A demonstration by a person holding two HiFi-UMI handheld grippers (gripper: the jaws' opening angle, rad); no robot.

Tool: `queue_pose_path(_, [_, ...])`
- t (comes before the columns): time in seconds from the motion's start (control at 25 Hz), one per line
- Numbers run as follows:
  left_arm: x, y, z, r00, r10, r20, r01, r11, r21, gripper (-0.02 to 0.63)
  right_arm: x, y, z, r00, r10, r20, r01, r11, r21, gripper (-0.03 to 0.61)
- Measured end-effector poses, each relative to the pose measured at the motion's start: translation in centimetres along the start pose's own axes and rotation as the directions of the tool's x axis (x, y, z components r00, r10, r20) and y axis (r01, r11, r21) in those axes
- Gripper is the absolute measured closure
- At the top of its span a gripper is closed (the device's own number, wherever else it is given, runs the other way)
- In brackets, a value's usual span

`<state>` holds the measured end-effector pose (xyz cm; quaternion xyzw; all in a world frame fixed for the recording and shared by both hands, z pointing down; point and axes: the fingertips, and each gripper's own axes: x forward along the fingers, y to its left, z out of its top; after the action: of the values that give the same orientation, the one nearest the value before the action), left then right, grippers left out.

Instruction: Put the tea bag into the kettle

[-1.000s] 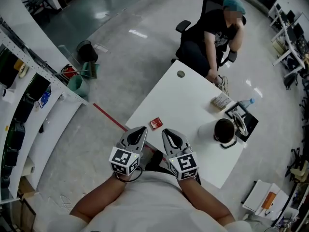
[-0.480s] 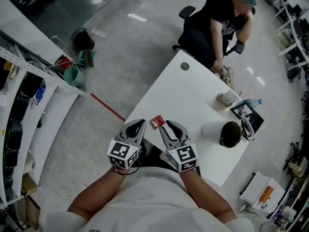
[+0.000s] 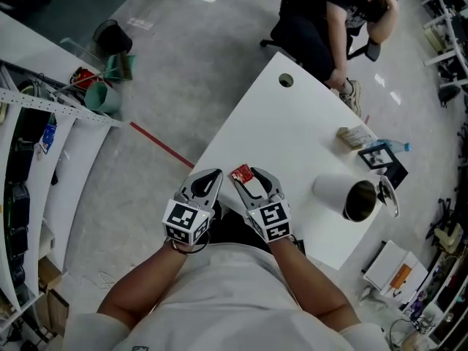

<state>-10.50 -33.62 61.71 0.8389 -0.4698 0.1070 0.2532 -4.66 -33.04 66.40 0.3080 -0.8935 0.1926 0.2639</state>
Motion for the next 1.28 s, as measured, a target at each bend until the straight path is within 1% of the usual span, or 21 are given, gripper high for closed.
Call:
queue_pose_path(0.12, [0.6, 0.6, -0.8, 1.0, -0.005, -0.024, 0.005, 1.0, -0.016, 0.604, 1.7, -0.8, -3.1, 0.997, -0.011, -0.076, 0.01, 1.0, -0.008, 0.353])
queue_pose_path(0.24, [1.0, 1.1, -1.1, 0.999, -0.014, -0.035, 0.013, 1.0, -0.018, 0.604, 2.8, -1.1, -5.1, 0.992, -0.014, -0.126, 0.016, 1.0, 0.015, 0.336])
queue_pose_path(0.44, [2.1, 1.9, -2.6, 0.997, -0.035, -0.073, 0.033, 0.999, -0.023, 0.604, 4.3, -1.3, -6.5, 0.988, -0.03, -0.148, 0.034, 0.999, 0.026, 0.322])
queue_pose_path(0.6, [2.9, 1.8, -4.2, 0.992, -0.055, -0.112, 0.051, 0.998, -0.038, 0.604, 4.9, -1.3, -8.0, 0.981, -0.035, -0.19, 0.045, 0.998, 0.051, 0.314])
queue_pose_path(0.84, [4.1, 2.6, -5.9, 0.987, -0.069, -0.146, 0.061, 0.997, -0.055, 0.606, 6.5, -1.6, -9.8, 0.971, -0.046, -0.233, 0.063, 0.996, 0.067, 0.308])
queue_pose_path(0.92, [4.4, 2.8, -6.3, 0.984, -0.075, -0.159, 0.067, 0.996, -0.058, 0.604, 7.0, -1.9, -10.6, 0.967, -0.063, -0.248, 0.079, 0.995, 0.054, 0.302])
queue_pose_path(1.08, [3.9, 3.5, -6.2, 0.983, -0.075, -0.165, 0.065, 0.996, -0.062, 0.604, 7.3, -2.2, -10.8, 0.956, -0.14, -0.26, 0.134, 0.99, -0.04, 0.302])
queue_pose_path(1.28, [3.5, 4.0, -5.9, 0.983, -0.081, -0.165, 0.072, 0.996, -0.06, 0.604, 7.2, -2.0, -10.9, 0.951, -0.176, -0.254, 0.17, 0.984, -0.046, 0.304])
